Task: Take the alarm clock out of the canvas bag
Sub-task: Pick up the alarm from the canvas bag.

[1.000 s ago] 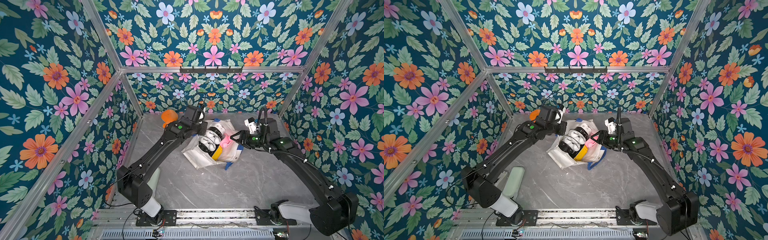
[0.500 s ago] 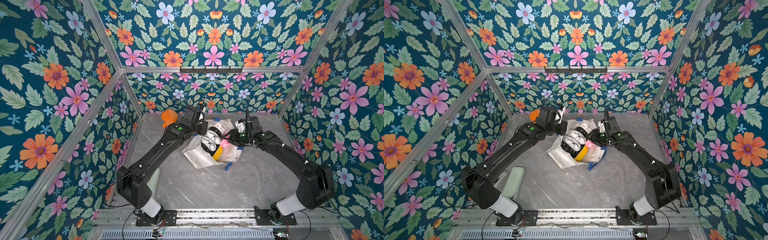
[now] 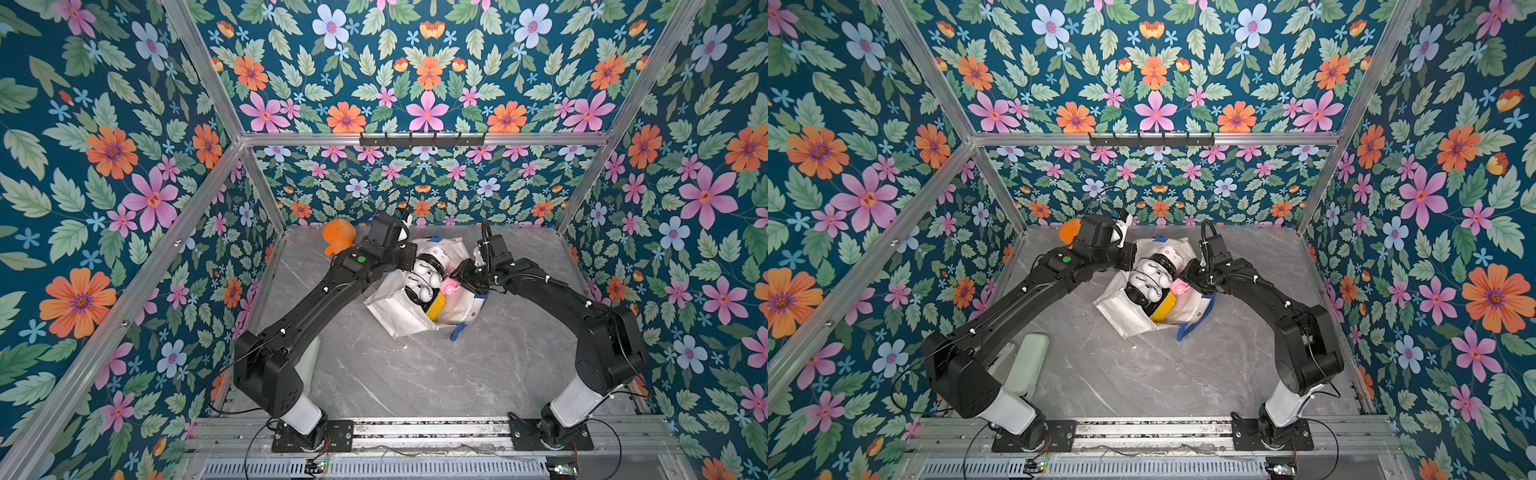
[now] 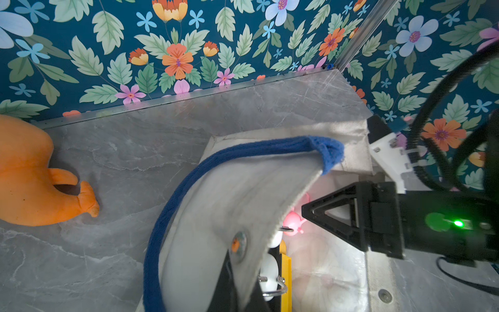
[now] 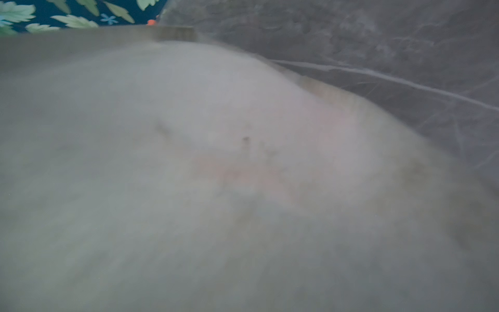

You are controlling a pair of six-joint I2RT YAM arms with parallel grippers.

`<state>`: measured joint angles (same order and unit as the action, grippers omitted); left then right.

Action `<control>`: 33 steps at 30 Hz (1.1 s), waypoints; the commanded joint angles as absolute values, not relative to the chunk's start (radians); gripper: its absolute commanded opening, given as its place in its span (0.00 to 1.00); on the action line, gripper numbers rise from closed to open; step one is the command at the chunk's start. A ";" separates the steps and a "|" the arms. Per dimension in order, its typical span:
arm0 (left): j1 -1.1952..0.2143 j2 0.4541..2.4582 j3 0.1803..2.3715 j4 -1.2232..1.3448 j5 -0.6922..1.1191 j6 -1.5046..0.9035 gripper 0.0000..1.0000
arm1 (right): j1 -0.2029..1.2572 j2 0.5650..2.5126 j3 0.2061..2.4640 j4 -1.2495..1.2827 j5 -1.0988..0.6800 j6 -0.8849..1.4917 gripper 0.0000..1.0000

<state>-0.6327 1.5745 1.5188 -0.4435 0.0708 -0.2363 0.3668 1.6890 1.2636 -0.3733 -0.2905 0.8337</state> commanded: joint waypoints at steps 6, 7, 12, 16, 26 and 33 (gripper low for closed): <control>-0.635 1.566 1.522 -0.338 0.081 -0.219 0.00 | 0.351 1.732 1.274 -0.373 -0.254 0.870 0.55; -0.634 1.569 1.522 -0.337 0.081 -0.218 0.00 | 0.351 1.737 1.277 -0.370 -0.257 0.874 0.55; -0.635 1.571 1.519 -0.327 0.093 -0.222 0.00 | 0.351 1.766 1.285 -0.349 -0.279 0.888 0.52; -0.635 1.572 1.517 -0.326 0.100 -0.223 0.00 | 0.351 1.780 1.284 -0.326 -0.293 0.902 0.50; -0.635 1.564 1.511 -0.323 0.106 -0.223 0.00 | 0.351 1.820 1.296 -0.319 -0.283 0.915 0.49; -0.634 1.567 1.513 -0.317 0.118 -0.226 0.00 | 0.352 1.844 1.303 -0.306 -0.281 0.922 0.50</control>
